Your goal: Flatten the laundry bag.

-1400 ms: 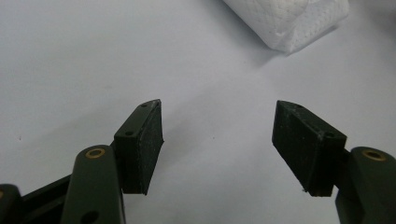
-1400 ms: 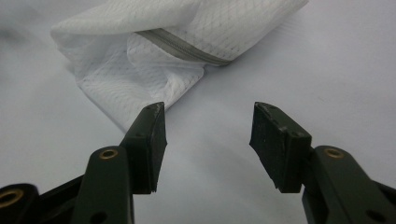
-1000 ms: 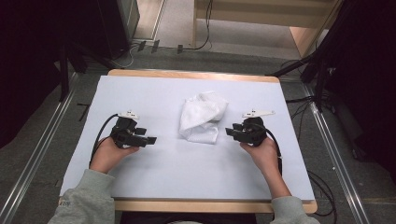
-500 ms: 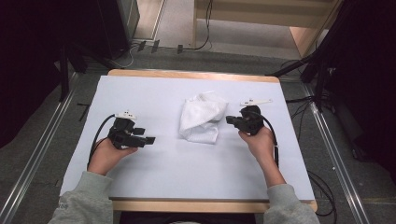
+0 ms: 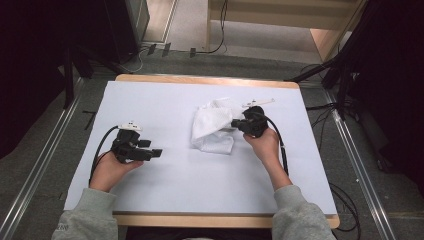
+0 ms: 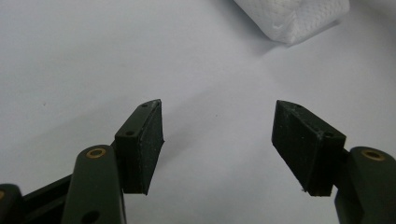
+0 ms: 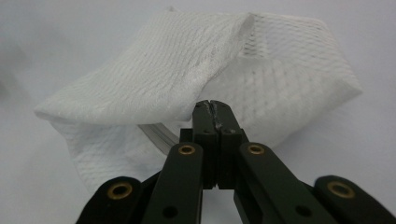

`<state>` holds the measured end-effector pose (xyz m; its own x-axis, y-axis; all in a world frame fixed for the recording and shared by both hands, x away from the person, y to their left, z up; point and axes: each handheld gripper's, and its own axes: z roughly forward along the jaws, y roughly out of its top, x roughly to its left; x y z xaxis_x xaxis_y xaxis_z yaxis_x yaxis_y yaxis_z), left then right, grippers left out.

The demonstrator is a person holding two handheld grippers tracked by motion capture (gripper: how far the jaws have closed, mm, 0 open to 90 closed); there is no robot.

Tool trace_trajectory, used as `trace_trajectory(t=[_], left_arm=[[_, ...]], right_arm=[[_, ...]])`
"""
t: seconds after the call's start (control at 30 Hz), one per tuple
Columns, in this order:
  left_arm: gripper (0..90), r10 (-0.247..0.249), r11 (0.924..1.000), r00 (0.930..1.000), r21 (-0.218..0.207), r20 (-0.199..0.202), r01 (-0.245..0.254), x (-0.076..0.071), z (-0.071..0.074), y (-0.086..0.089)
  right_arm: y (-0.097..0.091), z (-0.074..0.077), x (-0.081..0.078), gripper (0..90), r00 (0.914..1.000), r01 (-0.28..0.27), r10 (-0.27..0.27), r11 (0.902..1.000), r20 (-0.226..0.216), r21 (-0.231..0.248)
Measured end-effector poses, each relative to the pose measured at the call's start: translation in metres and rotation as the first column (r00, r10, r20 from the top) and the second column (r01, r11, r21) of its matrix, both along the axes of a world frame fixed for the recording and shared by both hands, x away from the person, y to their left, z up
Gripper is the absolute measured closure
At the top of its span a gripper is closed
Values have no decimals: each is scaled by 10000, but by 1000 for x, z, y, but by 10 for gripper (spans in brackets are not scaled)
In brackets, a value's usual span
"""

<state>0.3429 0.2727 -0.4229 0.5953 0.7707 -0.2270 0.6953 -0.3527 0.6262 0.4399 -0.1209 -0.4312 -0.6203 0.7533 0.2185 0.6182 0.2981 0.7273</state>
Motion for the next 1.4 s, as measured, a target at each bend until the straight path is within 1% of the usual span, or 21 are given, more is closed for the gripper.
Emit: trace_trajectory(t=[0.13,0.23,0.27,0.3,0.33,0.37,0.43,0.5,0.53,0.7,0.8,0.9,0.97,1.07,1.13,1.17,1.2,1.23,1.27,1.33,1.4], left_arm=[[348,100,9999,9999,64,-35,-100,-3,0,4],[348,197,9998,9998,75,-32,-197,-6,0,7],[348,228,9997,9997,60,-34,-228,-7,-1,8],[348,233,9997,9997,83,-38,-232,-7,-1,9],[348,253,9996,9997,91,-31,-253,-8,-1,9],[348,310,9995,9995,59,-54,-310,-9,-1,11],[348,374,9993,9993,43,-35,-374,-10,-1,11],[348,399,9992,9992,49,-38,-398,-11,-1,12],[348,423,9991,9991,32,-56,-422,-11,-1,13],[348,453,9990,9989,58,-77,-452,-14,-1,14],[348,503,9987,9987,68,-49,-502,-15,-1,15],[348,498,9987,9987,76,-98,-497,-16,-1,16],[348,552,9984,9984,90,-76,-551,-16,-2,17],[348,560,9984,9984,116,-77,-559,-16,-2,18],[348,552,9984,9984,130,-93,-551,-16,-2,19],[348,565,9983,9984,123,-97,-564,-16,-2,19],[348,570,9983,9983,107,-94,-569,-16,-2,19],[348,569,9983,9983,106,-94,-568,-16,-2,19],[348,564,9983,9984,125,-93,-562,-16,-1,19],[348,536,9985,9985,112,-95,-535,-16,-2,18],[348,548,9985,9985,91,-80,-547,-16,-2,17]], right_arm=[[11,4,0,900,9996,-221,218,9997,198,134],[21,8,-1,900,9987,-413,409,9991,315,122],[25,9,-1,900,9977,-531,526,9985,424,123],[31,10,-1,900,9969,-636,631,9979,476,91],[31,10,-1,900,9969,-636,631,9979,476,91],[36,11,-1,900,9963,-718,714,9974,482,69],[40,11,-2,900,9959,-779,776,9969,475,52],[48,12,-2,900,9939,-953,952,9955,556,-7],[48,12,-2,900,9939,-953,952,9955,556,-7],[63,14,-5,900,9907,-1182,1180,9930,670,-14],[72,14,-6,900,9877,-1397,1396,9902,709,-33],[82,15,-7,900,9841,-1669,1673,9859,597,-113],[91,17,-8,894,9793,-1915,1919,9814,647,-121],[93,20,-10,877,9767,-2025,2031,9792,692,-157],[91,21,-10,866,9767,-2006,2011,9796,753,-150],[85,25,-10,845,9795,-1850,1859,9826,781,-185],[85,25,-10,845,9795,-1850,1859,9826,781,-185],[76,26,-7,805,9807,-1717,1740,9846,892,-331],[76,26,-7,805,9807,-1717,1740,9846,892,-331],[67,25,-4,750,9856,-1509,1534,9878,708,-384],[60,22,1,672,9885,-1334,1365,9898,654,-496]])
